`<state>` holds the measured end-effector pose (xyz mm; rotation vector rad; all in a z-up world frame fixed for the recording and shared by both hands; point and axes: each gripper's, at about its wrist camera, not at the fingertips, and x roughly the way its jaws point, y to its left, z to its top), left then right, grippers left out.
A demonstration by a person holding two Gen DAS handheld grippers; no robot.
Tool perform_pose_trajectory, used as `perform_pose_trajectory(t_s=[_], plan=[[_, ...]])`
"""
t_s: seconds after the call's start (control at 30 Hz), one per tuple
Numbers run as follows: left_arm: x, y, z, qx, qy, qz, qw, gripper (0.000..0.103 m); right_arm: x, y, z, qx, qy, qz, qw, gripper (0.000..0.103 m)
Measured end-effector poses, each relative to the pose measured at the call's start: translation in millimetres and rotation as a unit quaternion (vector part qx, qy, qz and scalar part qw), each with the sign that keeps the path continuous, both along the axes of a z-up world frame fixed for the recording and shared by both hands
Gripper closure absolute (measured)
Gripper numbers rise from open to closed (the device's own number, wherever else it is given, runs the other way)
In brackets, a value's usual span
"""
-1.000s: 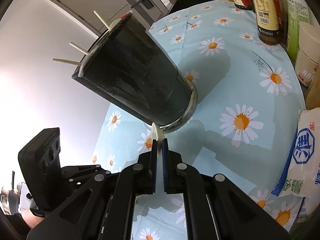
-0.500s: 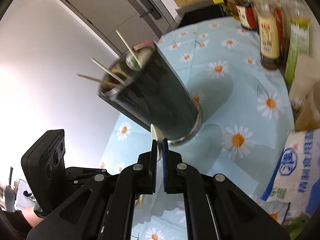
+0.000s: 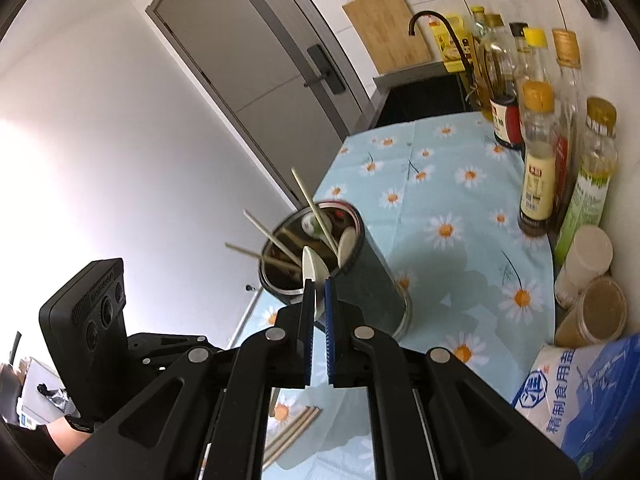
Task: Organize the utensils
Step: 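Lift the blue-printed spoon with the left tool above the black holder, then lower the spoon into the holder and open the left tool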
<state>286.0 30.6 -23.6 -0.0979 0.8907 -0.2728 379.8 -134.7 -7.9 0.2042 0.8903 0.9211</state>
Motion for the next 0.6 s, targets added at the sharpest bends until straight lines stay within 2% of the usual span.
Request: perform_pose_trajectory(t_s=[0.23,0.6], plan=[[10.9,4.5,12.4,0.012,-0.015,0.004,0.9998,0.095,8.2,3.0,17.5,0.011,-0.011,0.001,1.0,0.096],[24.1,6.5,27.3,0.019,-0.031,0.008,0.9993,0.095,15.5,0.6,29.0,0.014,-0.017,-0.005,1.0,0.096]])
